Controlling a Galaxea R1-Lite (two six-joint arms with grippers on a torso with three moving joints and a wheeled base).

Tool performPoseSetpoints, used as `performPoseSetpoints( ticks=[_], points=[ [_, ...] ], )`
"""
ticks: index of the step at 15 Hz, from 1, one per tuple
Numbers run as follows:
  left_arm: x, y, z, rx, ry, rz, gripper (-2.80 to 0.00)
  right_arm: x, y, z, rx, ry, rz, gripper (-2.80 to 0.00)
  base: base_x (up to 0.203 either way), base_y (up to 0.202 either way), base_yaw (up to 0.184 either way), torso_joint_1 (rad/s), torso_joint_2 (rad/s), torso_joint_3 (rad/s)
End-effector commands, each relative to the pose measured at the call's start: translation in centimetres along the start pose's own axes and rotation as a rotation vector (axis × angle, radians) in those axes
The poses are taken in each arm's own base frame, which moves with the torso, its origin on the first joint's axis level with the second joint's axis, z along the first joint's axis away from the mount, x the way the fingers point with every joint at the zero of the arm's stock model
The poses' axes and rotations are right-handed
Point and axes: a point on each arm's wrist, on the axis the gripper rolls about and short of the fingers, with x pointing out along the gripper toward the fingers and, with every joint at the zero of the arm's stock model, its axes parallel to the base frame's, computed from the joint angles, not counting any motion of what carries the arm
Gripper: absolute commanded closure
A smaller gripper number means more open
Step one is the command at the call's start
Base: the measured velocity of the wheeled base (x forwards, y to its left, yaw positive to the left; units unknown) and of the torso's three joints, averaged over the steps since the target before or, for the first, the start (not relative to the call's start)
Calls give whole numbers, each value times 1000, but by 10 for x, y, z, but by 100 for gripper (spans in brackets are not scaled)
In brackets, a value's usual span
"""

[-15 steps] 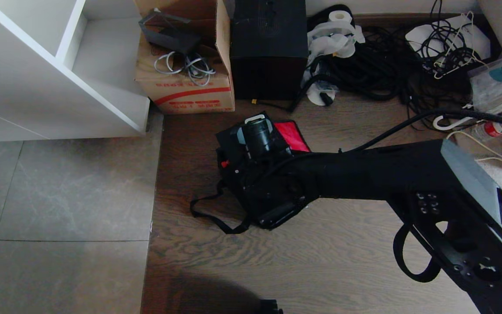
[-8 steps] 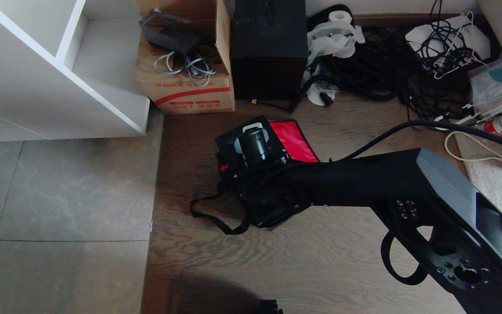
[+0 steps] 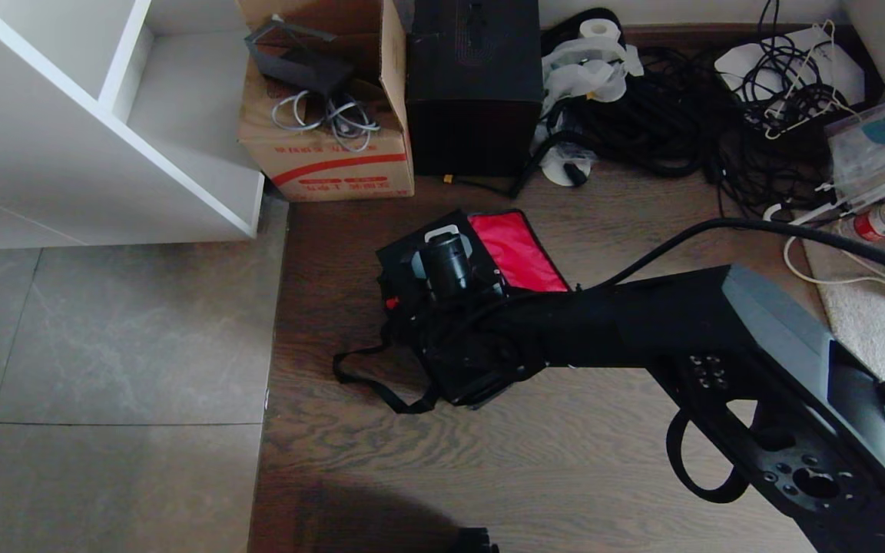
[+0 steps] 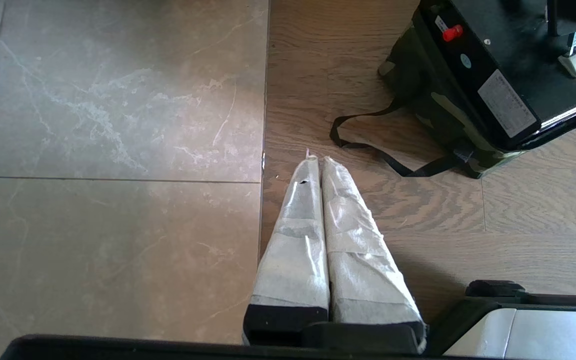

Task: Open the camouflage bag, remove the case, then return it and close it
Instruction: Place the black box back

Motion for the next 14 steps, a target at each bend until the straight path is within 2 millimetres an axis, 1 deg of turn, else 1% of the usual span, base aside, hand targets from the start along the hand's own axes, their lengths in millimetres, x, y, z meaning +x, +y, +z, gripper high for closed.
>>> performPoseSetpoints(
  ticks=[1, 3, 5, 9, 14],
  points=[
    [1, 0, -2, 0, 8, 0, 0, -5, -2, 4, -5, -6, 2, 0, 0, 0, 0, 0, 0, 0],
    [1, 0, -2, 0, 8, 0, 0, -6, -2, 7, -5, -11, 15, 0, 0, 0, 0, 0, 0, 0],
    [1, 0, -2, 0, 8, 0, 0, -16, -8, 16, -9, -11, 55, 0, 0, 0, 0, 0, 0, 0],
    [1, 0, -3, 0, 10, 0, 0, -22, -6, 16, -22, -6, 90, 0, 0, 0, 0, 0, 0, 0],
    [1, 0, -3, 0, 8, 0, 0, -13, 6, 0, -36, 15, 90, 0, 0, 0, 0, 0, 0, 0]
  ],
)
